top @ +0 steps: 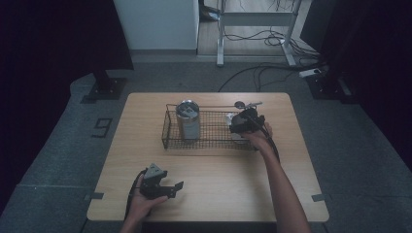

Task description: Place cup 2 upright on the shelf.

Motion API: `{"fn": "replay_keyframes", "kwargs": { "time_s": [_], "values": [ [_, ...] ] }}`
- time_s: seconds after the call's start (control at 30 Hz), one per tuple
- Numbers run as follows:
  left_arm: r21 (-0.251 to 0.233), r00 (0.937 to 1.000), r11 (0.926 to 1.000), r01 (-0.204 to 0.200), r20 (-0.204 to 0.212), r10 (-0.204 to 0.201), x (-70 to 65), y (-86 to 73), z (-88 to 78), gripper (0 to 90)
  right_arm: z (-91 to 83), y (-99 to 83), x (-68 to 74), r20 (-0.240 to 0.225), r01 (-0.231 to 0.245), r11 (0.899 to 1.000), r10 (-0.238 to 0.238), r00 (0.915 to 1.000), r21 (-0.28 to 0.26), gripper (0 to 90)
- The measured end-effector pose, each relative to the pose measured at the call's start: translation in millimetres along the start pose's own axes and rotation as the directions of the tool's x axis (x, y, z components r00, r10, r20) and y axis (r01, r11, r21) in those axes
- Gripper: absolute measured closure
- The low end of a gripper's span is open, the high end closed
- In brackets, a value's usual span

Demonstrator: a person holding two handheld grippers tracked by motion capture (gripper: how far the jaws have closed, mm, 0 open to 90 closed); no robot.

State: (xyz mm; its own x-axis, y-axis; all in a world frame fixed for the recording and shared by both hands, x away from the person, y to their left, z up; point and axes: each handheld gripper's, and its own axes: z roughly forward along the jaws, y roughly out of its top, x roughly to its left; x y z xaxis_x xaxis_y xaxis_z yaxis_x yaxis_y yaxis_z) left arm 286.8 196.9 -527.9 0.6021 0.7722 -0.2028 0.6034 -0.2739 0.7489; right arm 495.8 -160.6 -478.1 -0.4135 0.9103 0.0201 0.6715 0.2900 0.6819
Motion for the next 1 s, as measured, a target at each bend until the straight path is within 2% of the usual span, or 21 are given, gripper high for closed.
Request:
{"fn": "replay_keyframes", "kwargs": {
  "time_s": [0.07, 0.1, 0.23, 0.47, 1.0],
  "values": [
    [0.0, 1.0, 1.0, 0.0, 0.001, 0.0, 0.1, -0.1, -0.1, 15.1, -1.3, 0.1, -0.4, -0.004, -0.007, 1.0, 0.007, 1.0, -0.016, 2.7],
    [0.001, 1.0, 1.0, -0.001, 0.0, 0.001, 0.1, -0.1, 0.0, 15.0, -5.1, 0.9, -1.3, -0.017, -0.017, 0.999, 0.017, 0.9997, -0.044, 1.6],
    [0.003, 1.0, 1.0, -0.002, -0.001, 0.002, -0.6, -0.2, 0.5, 15.0, -14.3, 3.2, -1.9, -0.028, -0.028, 0.994, 0.026, 0.9993, -0.101, 0.8],
    [0.005, 1.0, 1.0, -0.004, -0.001, 0.004, -1.0, -0.3, 1.0, 15.1, -30.2, 6.0, 1.3, -0.021, -0.019, 0.984, 0.015, 0.9997, -0.177, 1.3],
    [0.006, 1.0, 1.0, -0.006, -0.001, 0.006, -1.4, -0.3, 0.9, 15.0, -41.1, 3.9, 6.6, -0.035, -0.006, 0.979, -0.001, 0.9994, -0.205, 2.6]
  ]
}}
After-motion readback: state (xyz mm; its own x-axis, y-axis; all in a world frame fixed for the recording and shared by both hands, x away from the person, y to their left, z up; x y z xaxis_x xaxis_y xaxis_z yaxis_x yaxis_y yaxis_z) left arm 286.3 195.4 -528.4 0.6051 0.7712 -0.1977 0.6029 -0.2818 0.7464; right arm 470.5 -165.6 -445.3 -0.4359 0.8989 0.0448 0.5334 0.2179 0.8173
